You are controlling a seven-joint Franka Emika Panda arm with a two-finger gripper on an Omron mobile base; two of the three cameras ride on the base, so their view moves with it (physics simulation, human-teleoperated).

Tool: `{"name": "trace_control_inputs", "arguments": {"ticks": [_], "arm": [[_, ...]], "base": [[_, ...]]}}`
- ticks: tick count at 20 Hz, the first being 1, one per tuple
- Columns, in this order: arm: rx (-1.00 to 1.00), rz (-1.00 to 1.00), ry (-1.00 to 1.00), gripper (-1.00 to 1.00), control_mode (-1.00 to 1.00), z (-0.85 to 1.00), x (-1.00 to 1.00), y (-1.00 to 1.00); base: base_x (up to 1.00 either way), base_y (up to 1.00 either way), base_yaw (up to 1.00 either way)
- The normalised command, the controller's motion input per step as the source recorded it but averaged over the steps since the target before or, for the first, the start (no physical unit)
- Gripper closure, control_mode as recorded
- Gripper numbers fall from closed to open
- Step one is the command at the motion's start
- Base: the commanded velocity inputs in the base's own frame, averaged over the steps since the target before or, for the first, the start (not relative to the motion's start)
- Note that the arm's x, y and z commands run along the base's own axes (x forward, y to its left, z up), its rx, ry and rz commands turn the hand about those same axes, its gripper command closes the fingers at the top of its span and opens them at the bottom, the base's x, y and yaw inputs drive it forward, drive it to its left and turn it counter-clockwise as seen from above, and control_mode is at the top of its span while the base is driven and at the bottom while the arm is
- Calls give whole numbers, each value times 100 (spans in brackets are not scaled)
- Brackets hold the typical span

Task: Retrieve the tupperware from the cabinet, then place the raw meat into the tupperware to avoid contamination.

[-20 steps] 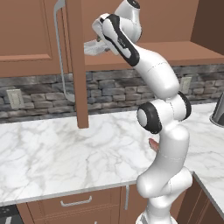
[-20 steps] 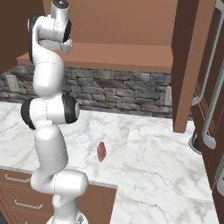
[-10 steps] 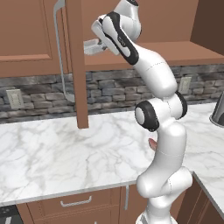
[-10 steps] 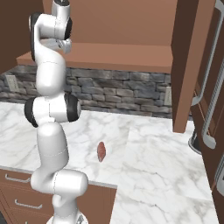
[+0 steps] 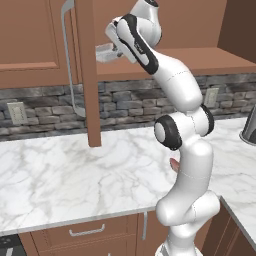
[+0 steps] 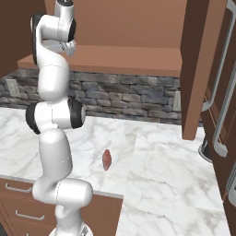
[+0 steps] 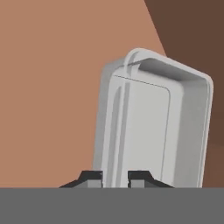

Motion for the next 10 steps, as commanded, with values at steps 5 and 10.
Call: {"name": "trace_control_inputs", "arguments": {"ticks": [5,10], "arm": [[14,-10,-18,100,-100,0,-11,-5],[15,-7,-25,100,-100,2,-21,-6]], "base": [[0,0,0],[0,0,0]]}}
